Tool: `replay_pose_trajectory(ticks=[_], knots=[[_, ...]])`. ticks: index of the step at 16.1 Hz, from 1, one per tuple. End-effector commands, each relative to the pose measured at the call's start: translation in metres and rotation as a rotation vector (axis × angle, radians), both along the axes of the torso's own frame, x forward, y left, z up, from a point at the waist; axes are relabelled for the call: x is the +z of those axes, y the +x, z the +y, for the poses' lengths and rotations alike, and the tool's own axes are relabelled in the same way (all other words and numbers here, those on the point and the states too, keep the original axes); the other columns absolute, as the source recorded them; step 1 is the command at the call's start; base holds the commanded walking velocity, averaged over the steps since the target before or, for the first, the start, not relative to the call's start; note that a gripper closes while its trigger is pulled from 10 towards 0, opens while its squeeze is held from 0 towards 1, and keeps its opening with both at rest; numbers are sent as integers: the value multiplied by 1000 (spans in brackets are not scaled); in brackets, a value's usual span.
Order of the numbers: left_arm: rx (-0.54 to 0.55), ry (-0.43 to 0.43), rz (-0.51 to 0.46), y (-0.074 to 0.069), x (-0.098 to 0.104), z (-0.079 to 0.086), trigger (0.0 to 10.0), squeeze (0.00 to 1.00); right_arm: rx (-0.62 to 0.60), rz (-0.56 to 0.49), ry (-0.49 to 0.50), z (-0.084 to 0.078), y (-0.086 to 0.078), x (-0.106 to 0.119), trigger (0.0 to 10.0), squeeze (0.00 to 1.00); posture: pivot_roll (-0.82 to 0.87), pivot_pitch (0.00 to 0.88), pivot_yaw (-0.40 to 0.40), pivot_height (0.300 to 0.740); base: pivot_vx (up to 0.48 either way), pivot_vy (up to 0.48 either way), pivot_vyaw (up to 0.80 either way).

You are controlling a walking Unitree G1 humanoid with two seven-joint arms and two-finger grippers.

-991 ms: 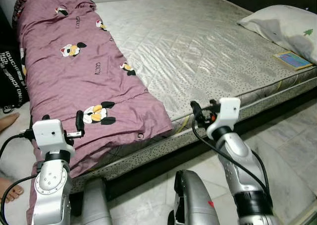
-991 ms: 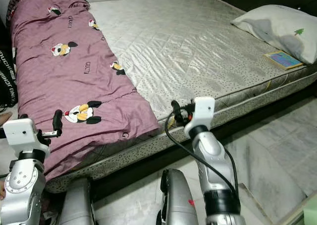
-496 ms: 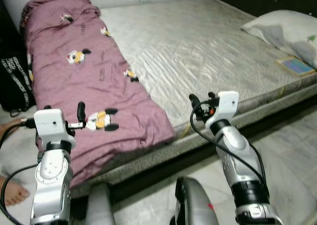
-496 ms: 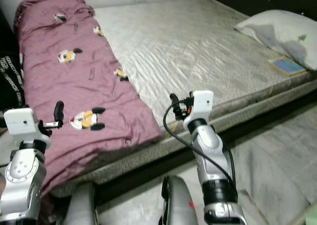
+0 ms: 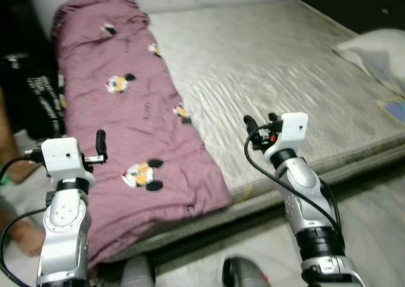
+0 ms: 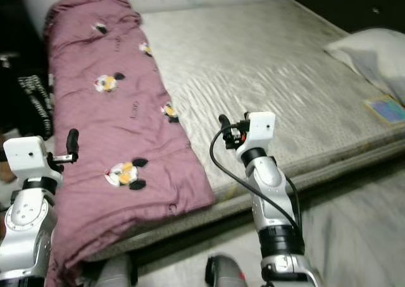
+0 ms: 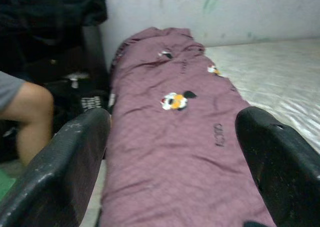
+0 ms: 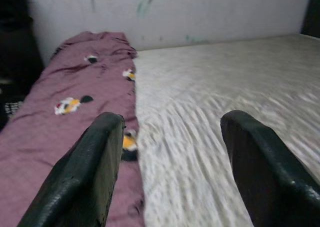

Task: Clean up the room

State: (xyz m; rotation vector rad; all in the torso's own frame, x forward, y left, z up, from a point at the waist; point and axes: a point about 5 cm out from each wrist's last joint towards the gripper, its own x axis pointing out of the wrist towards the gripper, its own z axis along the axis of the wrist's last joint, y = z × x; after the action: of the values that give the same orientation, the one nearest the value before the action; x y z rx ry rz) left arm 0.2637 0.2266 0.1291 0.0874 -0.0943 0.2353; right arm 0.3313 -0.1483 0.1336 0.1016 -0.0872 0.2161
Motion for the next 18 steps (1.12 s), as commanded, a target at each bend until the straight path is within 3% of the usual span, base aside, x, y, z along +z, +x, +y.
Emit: replay_pose_trajectory(ticks=[1, 18], knots=[[16, 16, 10, 0, 0, 3, 10000, 0, -1, -3, 7, 0, 2, 1, 10000, 0, -16, 0, -26, 730, 0, 0, 0], [47, 1, 61, 1, -10, 5, 10000, 0, -10, 13, -7, -2, -1, -5, 10000, 0, -25, 0, -23, 740, 0, 0, 0]])
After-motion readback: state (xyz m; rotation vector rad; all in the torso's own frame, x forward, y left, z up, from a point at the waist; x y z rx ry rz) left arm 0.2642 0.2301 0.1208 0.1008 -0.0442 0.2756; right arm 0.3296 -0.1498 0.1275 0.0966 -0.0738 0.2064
